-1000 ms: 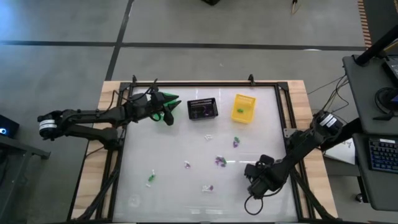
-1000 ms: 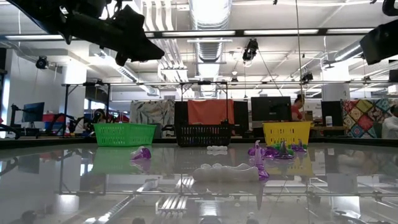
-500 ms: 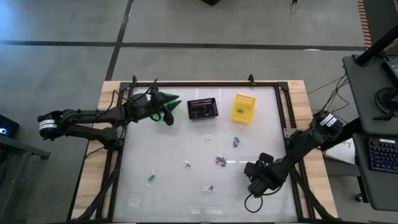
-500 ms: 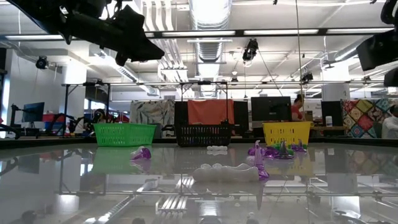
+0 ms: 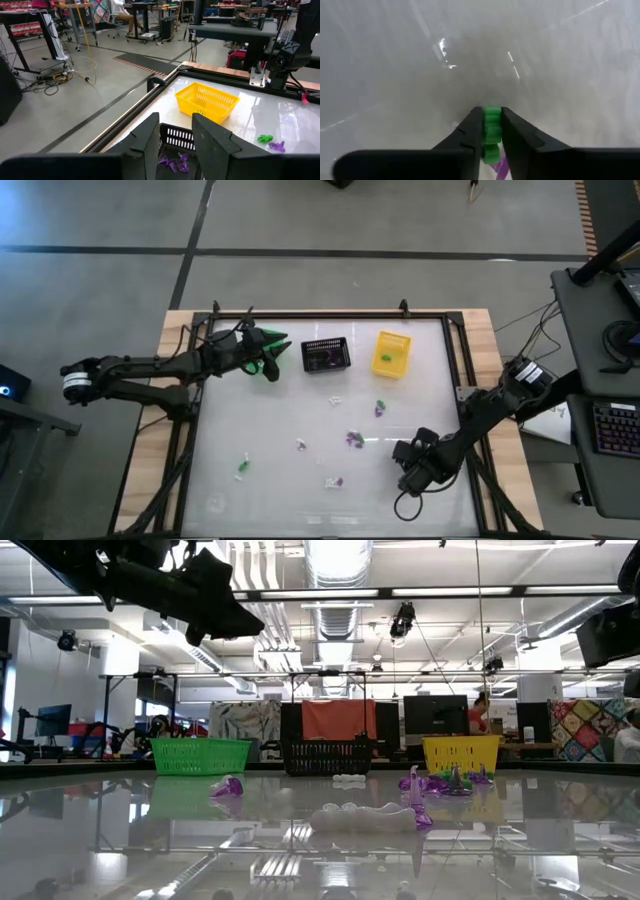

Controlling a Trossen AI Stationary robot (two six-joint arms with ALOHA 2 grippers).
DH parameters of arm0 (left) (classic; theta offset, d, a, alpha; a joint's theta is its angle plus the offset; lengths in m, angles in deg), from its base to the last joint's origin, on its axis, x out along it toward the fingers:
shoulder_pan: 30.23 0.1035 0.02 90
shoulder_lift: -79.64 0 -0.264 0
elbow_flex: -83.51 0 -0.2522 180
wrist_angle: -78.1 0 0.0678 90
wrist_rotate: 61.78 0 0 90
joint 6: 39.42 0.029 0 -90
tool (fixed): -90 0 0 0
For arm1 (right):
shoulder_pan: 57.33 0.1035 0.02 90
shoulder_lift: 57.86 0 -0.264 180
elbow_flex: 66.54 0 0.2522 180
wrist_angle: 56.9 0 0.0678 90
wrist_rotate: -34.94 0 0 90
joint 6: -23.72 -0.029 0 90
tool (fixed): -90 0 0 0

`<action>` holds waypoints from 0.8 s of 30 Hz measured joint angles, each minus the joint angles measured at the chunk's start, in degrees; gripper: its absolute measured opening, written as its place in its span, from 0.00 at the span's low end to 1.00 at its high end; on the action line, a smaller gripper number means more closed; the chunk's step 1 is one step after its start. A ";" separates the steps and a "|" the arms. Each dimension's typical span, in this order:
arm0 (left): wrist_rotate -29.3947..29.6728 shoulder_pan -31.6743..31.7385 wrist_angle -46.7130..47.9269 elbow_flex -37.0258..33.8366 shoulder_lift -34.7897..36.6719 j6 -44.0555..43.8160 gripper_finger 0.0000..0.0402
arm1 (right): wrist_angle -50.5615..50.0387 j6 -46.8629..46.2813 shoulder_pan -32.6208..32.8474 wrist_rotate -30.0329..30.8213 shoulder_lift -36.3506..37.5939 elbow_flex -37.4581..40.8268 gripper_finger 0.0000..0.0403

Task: Sort Halloween decoration
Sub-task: Put the green skeleton toy into the yellow basket

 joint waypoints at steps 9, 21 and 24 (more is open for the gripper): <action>0.00 -0.01 0.02 0.00 0.00 0.00 0.24 | -0.48 -0.35 -0.34 3.67 1.39 -0.98 0.04; -0.02 -0.02 -0.01 0.00 0.00 -1.52 0.24 | 8.06 8.62 -3.61 25.83 8.26 -1.62 0.03; 0.00 -0.21 0.00 0.00 -0.02 -2.62 0.24 | 17.04 17.97 -5.96 30.49 9.18 -1.62 0.03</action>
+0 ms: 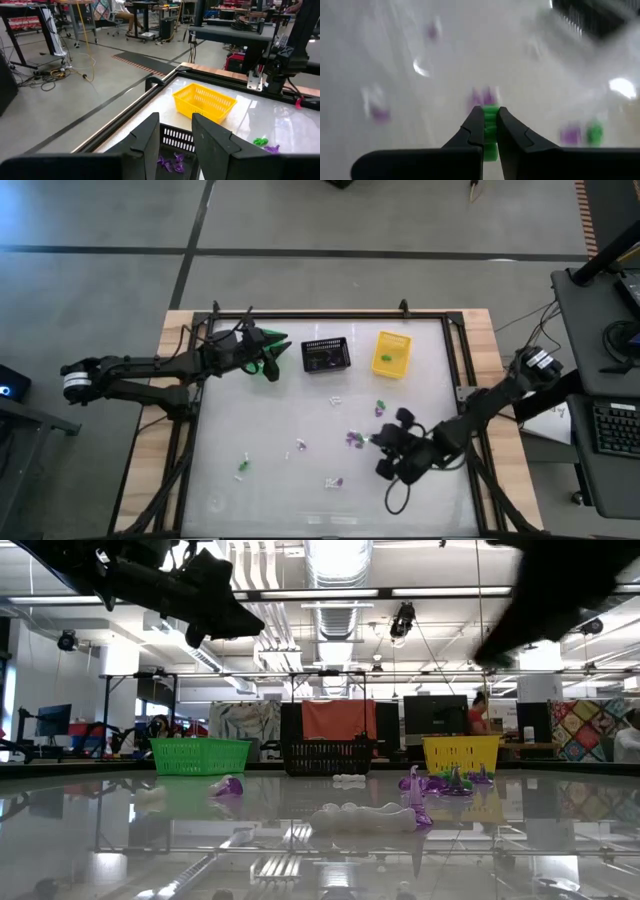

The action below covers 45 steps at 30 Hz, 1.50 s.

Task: Sort Halloween decoration
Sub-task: Put the green skeleton toy into the yellow basket

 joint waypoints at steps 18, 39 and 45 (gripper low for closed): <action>0.00 -8.37 -3.93 -3.82 0.00 -2.97 0.24 | 57.39 57.05 -22.47 -27.69 -0.15 10.40 0.03; 0.02 -13.01 -4.46 -4.33 0.00 -8.81 0.24 | 93.88 61.97 -37.02 -42.09 -0.18 24.96 0.03; 0.04 -13.01 -4.46 -4.33 0.00 -8.97 0.24 | 93.90 62.76 -39.53 -41.53 -0.17 24.36 0.03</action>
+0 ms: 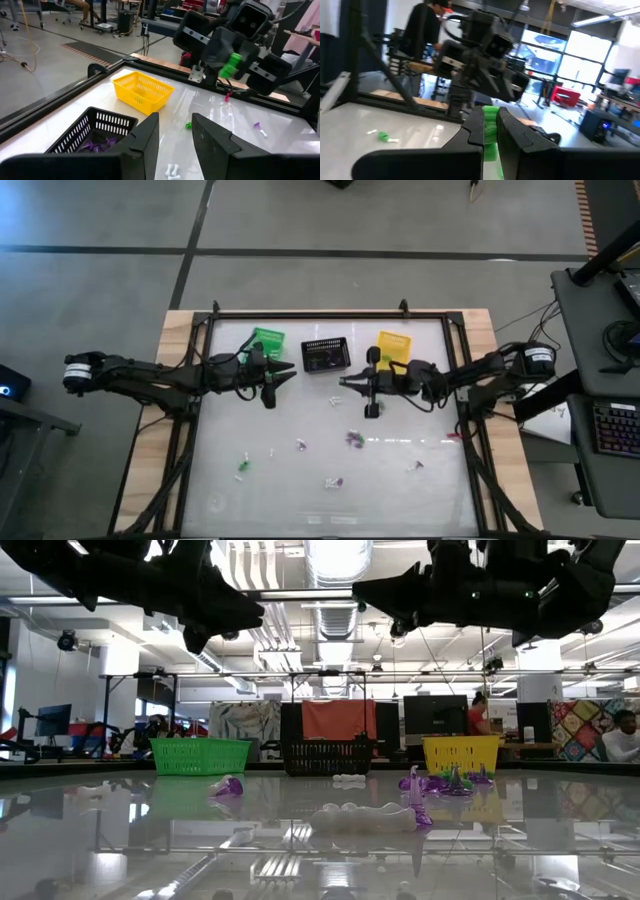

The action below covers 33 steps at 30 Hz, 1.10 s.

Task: Sort Halloween decoration
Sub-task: Put the green skeleton toy into the yellow basket

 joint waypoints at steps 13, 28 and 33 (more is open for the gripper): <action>0.59 0.00 0.02 0.00 0.00 -0.04 0.24 | -0.63 -3.67 -6.87 0.47 0.00 -0.91 0.03; 5.18 0.07 0.09 0.00 0.00 1.78 0.24 | -2.21 -12.18 -13.30 0.51 -0.16 -0.91 0.03; 6.79 0.07 0.09 0.00 0.00 2.94 0.24 | -2.21 -14.92 -14.37 0.55 -1.44 -0.88 0.03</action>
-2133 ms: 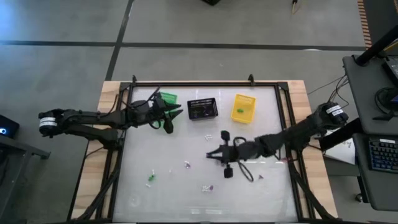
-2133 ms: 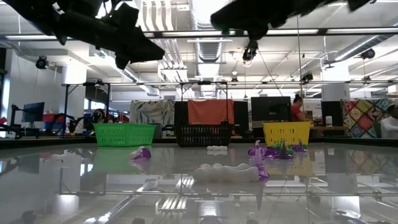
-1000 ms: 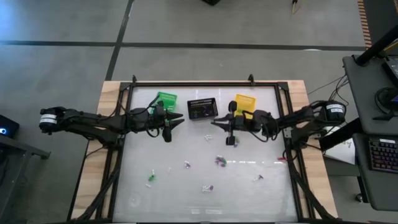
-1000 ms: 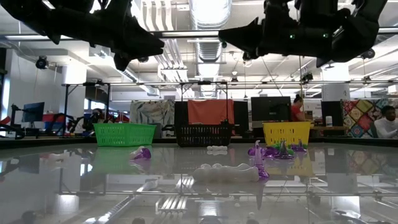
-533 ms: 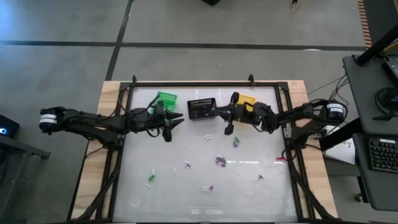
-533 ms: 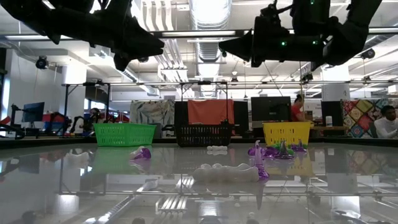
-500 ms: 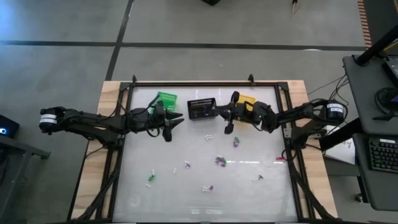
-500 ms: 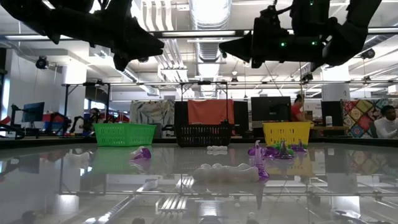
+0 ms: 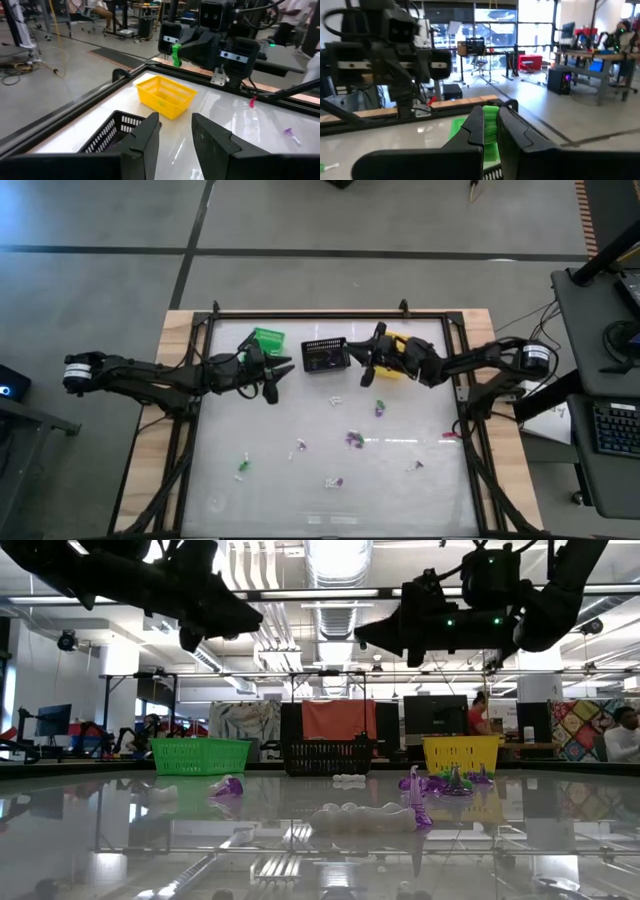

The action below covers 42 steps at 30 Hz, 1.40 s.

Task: Sort Halloween decoration
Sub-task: Put the green skeleton toy into the yellow basket

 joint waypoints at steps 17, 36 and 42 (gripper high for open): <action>1.34 0.01 0.07 0.00 0.00 0.52 0.24 | 0.15 -2.46 -0.66 1.42 -5.25 -2.32 0.03; 1.34 0.00 0.51 0.00 0.02 1.76 0.24 | 0.02 -6.00 -0.93 1.38 -6.42 -3.48 0.03; 1.34 0.00 0.52 0.00 0.02 2.70 0.24 | 0.00 -15.19 -2.30 0.19 -6.42 -3.48 0.03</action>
